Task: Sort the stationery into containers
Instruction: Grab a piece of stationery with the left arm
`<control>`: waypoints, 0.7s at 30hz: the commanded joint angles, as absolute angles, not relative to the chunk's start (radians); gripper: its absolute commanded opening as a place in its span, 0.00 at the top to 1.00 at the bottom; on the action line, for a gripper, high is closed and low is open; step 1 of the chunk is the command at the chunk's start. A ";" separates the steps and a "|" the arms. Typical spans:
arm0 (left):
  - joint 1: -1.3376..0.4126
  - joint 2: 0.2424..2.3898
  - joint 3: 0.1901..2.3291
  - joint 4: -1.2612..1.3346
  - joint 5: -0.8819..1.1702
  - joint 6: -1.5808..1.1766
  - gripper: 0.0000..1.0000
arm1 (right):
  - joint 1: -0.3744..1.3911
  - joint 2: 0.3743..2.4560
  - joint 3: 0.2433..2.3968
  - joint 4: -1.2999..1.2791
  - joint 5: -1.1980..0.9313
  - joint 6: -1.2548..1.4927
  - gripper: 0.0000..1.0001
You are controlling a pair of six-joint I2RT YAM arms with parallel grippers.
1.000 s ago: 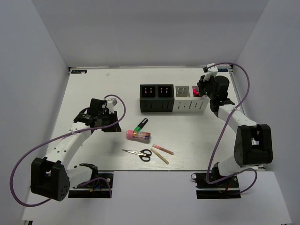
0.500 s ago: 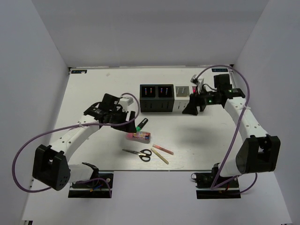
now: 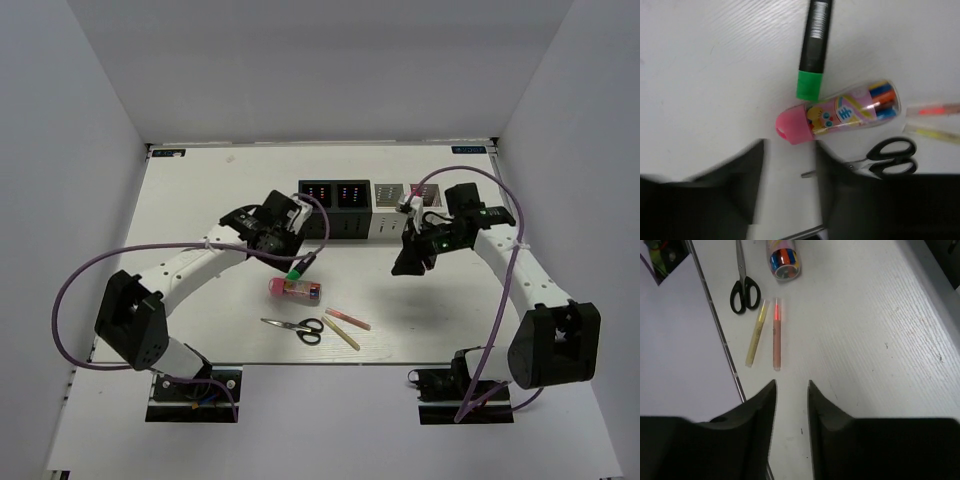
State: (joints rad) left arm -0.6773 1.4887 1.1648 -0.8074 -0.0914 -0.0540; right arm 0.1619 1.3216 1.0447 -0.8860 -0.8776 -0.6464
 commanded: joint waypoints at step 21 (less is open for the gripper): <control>-0.647 1.591 1.098 -0.393 -0.074 -0.170 0.30 | 0.281 1.324 0.985 -0.686 -0.703 -0.798 0.32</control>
